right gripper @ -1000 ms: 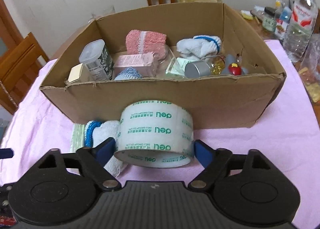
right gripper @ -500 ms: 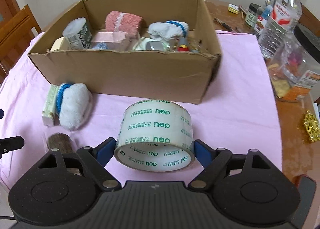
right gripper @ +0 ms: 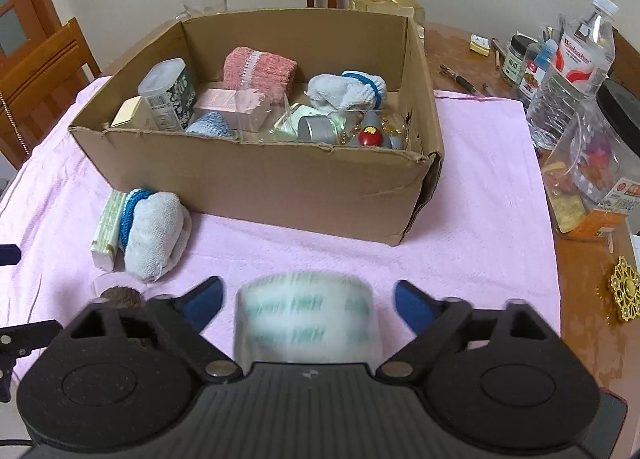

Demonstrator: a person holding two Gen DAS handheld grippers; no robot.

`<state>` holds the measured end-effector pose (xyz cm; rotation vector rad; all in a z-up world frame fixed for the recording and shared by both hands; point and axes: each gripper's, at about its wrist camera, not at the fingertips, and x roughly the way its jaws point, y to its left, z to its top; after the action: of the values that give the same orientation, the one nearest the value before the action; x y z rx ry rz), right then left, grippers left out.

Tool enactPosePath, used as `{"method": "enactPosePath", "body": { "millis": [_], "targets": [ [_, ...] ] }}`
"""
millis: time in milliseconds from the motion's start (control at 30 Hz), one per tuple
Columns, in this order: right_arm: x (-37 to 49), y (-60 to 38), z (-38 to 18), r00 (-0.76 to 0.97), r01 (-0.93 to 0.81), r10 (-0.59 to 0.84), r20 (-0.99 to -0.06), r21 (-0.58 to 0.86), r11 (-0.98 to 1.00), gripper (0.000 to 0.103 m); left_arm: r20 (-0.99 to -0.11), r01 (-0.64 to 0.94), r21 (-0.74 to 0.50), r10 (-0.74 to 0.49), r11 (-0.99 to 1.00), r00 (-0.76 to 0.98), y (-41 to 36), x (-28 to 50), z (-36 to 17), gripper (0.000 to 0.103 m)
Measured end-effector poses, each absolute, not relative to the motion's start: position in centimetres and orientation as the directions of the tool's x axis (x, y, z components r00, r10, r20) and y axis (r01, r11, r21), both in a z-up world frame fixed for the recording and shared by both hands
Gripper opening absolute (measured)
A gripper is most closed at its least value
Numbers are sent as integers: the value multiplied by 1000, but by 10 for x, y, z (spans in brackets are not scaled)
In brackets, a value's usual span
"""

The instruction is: Organize objects

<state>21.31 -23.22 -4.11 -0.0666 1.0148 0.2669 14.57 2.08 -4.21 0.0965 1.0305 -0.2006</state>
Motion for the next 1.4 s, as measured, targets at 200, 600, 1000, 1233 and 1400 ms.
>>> {"method": "enactPosePath", "body": {
  "millis": [200, 600, 1000, 1233, 1400],
  "targets": [
    [202, -236, -59, 461, -241, 165, -872, 55, 969, 101, -863, 214, -18, -123, 977, 490, 18, 147, -44, 100],
    [186, -243, -73, 461, -235, 197, -865, 95, 967, 89, -865, 256, -15, -141, 967, 482, 11, 147, -44, 100],
    [186, -247, -62, 466, -223, 180, -866, 82, 971, 89, -857, 318, -65, -216, 946, 467, 3, 146, -48, 100],
    [180, -250, -60, 469, -222, 194, -862, 98, 970, 102, -836, 439, -47, -276, 897, 475, -14, 146, -55, 100],
    [172, -254, -61, 456, -232, 219, -863, 122, 965, 103, -832, 507, -44, -312, 861, 459, -21, 152, -60, 101]
  ]
}}
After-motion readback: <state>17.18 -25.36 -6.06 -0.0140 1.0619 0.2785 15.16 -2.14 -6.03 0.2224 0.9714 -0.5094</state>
